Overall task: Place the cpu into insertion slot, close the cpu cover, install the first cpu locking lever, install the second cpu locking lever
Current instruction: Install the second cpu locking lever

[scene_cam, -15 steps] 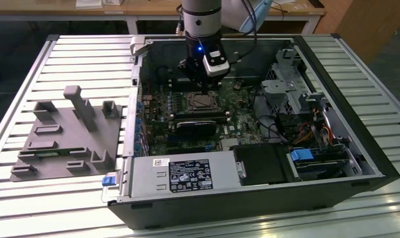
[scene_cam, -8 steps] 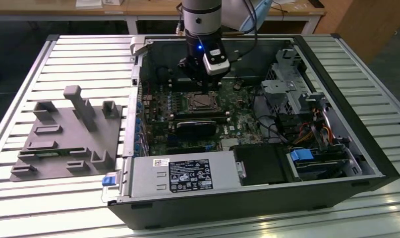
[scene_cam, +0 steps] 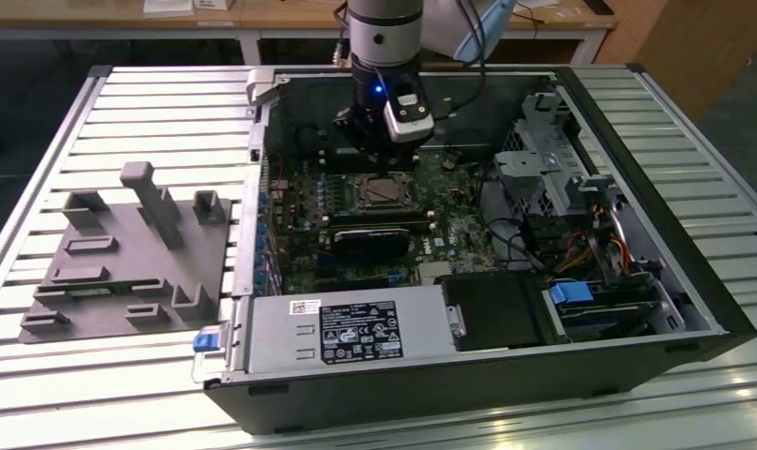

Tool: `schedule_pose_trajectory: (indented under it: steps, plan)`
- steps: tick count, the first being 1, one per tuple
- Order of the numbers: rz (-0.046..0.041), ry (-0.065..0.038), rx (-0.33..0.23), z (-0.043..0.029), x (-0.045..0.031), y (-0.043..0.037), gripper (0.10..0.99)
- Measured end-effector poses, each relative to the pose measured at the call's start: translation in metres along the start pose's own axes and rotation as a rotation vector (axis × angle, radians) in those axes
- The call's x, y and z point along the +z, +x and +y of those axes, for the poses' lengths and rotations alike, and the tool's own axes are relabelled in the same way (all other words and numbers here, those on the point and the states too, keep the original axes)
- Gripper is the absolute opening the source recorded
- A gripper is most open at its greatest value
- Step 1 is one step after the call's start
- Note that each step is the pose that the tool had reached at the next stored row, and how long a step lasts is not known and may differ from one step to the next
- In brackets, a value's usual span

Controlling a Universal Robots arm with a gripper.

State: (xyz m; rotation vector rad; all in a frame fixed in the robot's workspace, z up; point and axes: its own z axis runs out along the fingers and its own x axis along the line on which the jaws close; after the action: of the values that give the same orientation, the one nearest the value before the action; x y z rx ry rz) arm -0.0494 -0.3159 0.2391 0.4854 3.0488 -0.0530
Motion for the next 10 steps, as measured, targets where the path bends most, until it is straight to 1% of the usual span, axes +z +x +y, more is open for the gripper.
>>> schedule_pose_trajectory:
  steps: [1,6,10]
  plan:
    - [0.0024,0.001,0.000,-0.0003,0.0000,-0.0001,0.102]
    - [0.0024,0.001,0.000,-0.0028,0.0001,-0.0009,0.102]
    - [0.0023,0.001,0.000,-0.0069,0.0003,-0.0023,0.102]
